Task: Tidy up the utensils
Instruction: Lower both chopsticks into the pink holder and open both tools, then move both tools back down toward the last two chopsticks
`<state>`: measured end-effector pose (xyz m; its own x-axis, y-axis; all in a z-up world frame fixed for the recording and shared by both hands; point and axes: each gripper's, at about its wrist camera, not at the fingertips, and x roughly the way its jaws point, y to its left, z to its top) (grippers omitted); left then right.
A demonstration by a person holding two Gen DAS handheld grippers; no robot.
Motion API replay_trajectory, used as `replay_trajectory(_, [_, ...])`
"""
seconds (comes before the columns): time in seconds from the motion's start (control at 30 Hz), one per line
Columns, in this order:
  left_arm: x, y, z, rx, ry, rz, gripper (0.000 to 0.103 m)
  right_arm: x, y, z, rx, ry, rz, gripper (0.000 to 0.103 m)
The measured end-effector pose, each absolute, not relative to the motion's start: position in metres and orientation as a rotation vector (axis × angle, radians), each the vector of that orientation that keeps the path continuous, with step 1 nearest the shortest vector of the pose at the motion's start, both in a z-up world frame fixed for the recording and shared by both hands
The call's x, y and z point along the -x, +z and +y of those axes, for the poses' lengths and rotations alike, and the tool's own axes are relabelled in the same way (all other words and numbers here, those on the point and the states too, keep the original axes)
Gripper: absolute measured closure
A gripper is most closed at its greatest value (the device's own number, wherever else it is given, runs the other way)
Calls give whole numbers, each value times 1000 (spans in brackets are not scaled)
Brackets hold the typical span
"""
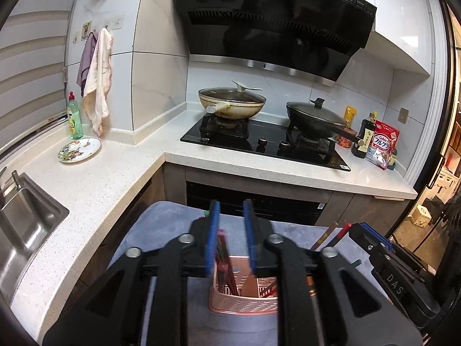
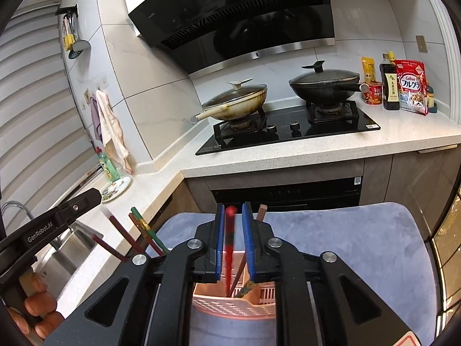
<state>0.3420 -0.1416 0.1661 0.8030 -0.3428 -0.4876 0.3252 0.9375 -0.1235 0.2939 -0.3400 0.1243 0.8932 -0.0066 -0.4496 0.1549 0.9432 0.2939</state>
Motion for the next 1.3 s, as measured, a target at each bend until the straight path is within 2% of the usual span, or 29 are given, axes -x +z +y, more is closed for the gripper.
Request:
replay_trajectory(0.07, [-339, 169, -139, 35, -343, 519, 66, -288, 127, -340, -327, -87, 456, 86])
replay_trajectory(0.2, [-328, 175, -134, 26, -334, 506, 61, -274, 136, -340, -330, -89, 440, 83])
replay_trajectory(0.37, [-308, 181, -127, 15, -323, 489, 50, -248, 145, -335, -322, -84, 426, 82])
replay_trajectory(0.63, [-256, 176, -118, -62, -300, 484, 49, -191, 146, -311, -267, -71, 435, 74])
replay_trajectory(0.73, [-234, 167, -110, -71, -298, 498, 44, -165, 136, -299, -242, -65, 459, 73])
replay_trajectory(1.3, [-145, 64, -63, -110, -275, 714, 44, -52, 23, -244, -264, -52, 706, 73])
